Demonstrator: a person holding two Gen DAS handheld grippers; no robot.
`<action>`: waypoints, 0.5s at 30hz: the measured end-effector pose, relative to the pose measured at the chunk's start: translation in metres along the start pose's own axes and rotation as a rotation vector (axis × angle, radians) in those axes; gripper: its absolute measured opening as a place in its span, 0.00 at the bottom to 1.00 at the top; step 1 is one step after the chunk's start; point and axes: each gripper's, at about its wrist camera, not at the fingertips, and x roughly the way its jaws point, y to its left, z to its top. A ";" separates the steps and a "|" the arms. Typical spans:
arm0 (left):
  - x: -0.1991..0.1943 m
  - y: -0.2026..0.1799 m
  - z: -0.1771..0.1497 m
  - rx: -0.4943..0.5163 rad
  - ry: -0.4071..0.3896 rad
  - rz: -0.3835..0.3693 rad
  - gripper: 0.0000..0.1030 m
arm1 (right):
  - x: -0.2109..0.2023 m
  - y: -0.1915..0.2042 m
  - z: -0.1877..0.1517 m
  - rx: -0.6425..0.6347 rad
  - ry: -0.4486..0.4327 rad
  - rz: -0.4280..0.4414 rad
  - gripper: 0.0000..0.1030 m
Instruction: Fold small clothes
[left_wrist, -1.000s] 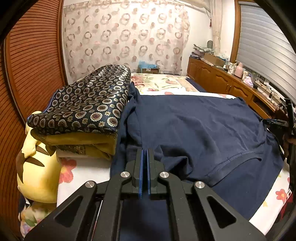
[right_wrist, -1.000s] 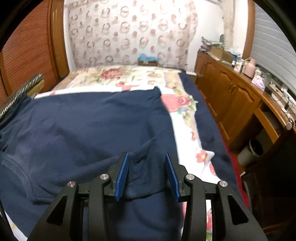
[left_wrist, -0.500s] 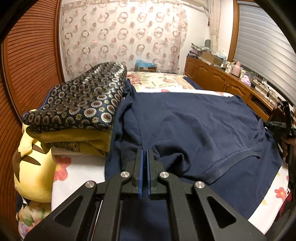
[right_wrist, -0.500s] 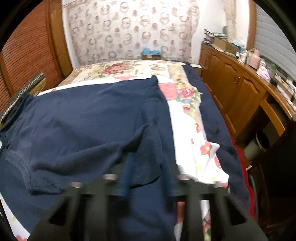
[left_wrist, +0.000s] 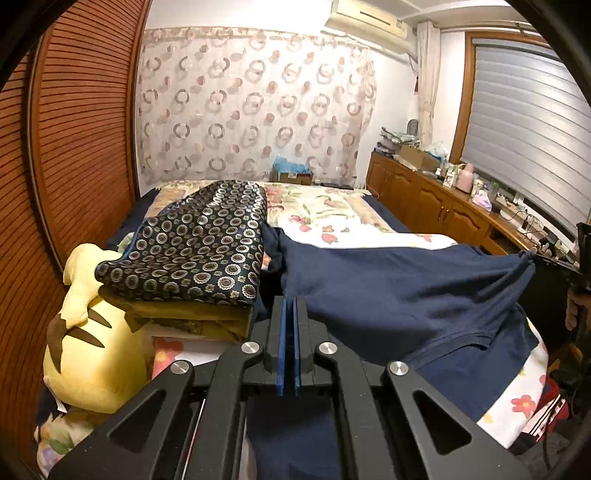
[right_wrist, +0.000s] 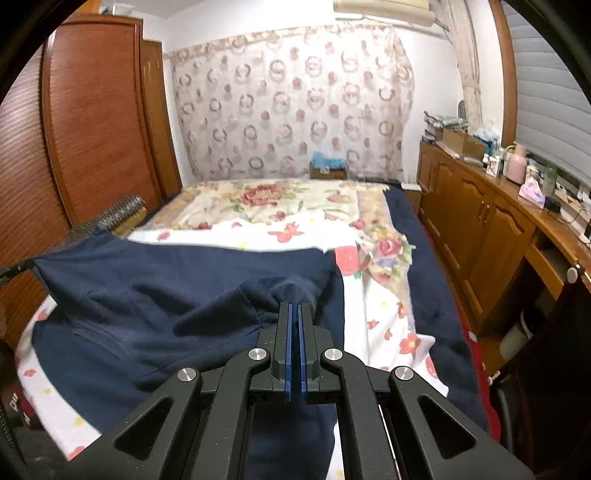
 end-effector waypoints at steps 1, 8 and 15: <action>-0.004 -0.001 -0.001 0.001 -0.003 0.000 0.04 | -0.006 -0.001 -0.001 0.005 -0.010 0.004 0.02; -0.028 0.005 -0.019 -0.009 0.025 -0.007 0.04 | -0.048 -0.012 -0.023 0.022 -0.043 0.009 0.02; -0.009 0.012 -0.060 -0.014 0.143 0.037 0.04 | -0.016 -0.010 -0.066 0.023 0.103 -0.038 0.03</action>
